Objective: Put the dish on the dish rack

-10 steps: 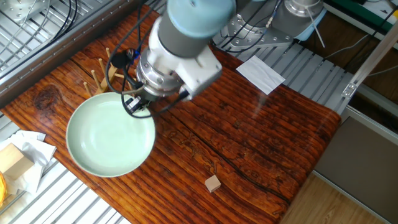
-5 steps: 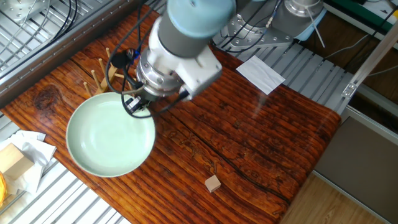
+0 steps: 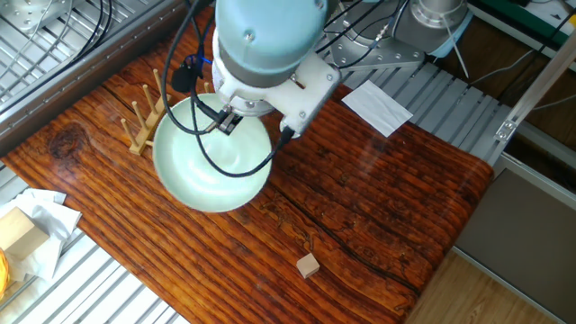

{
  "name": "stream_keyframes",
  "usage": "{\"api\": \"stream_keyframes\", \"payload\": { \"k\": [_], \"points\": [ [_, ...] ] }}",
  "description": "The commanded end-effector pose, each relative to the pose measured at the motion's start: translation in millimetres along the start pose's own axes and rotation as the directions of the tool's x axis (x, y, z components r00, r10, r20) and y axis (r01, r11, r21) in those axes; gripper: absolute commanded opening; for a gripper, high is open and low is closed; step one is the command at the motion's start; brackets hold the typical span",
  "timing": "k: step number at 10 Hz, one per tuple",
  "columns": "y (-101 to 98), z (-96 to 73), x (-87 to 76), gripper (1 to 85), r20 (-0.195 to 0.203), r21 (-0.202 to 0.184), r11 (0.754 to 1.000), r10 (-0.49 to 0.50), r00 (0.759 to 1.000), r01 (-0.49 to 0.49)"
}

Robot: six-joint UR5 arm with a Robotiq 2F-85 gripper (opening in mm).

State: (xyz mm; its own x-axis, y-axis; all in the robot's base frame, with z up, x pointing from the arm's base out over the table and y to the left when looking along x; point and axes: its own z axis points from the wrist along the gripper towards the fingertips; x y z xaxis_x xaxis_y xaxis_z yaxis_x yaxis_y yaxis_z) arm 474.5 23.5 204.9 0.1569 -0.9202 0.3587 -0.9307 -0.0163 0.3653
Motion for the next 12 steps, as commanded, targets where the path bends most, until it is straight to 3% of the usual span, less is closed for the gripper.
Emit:
{"api": "stream_keyframes", "payload": {
  "k": [1, 3, 5, 7, 10, 12],
  "points": [
    [13.9, 3.1, -10.3, 1.0, 0.050, -0.070, 0.997, -0.043, 0.998, 0.046],
    [28.3, 3.9, -13.9, 1.0, 0.073, -0.125, 0.990, -0.050, 0.996, 0.059],
    [47.7, 1.1, -16.5, 1.0, 0.091, -0.204, 0.976, -0.057, 0.994, 0.075],
    [57.6, -0.6, -15.5, 1.0, 0.093, -0.241, 0.967, -0.058, 0.994, 0.080],
    [60.9, 5.3, 6.1, 1.0, 0.045, -0.265, 0.957, -0.113, 0.993, 0.121],
    [69.7, 5.5, 13.6, 1.0, 0.038, -0.305, 0.942, -0.137, 0.990, 0.142]
  ]
}}
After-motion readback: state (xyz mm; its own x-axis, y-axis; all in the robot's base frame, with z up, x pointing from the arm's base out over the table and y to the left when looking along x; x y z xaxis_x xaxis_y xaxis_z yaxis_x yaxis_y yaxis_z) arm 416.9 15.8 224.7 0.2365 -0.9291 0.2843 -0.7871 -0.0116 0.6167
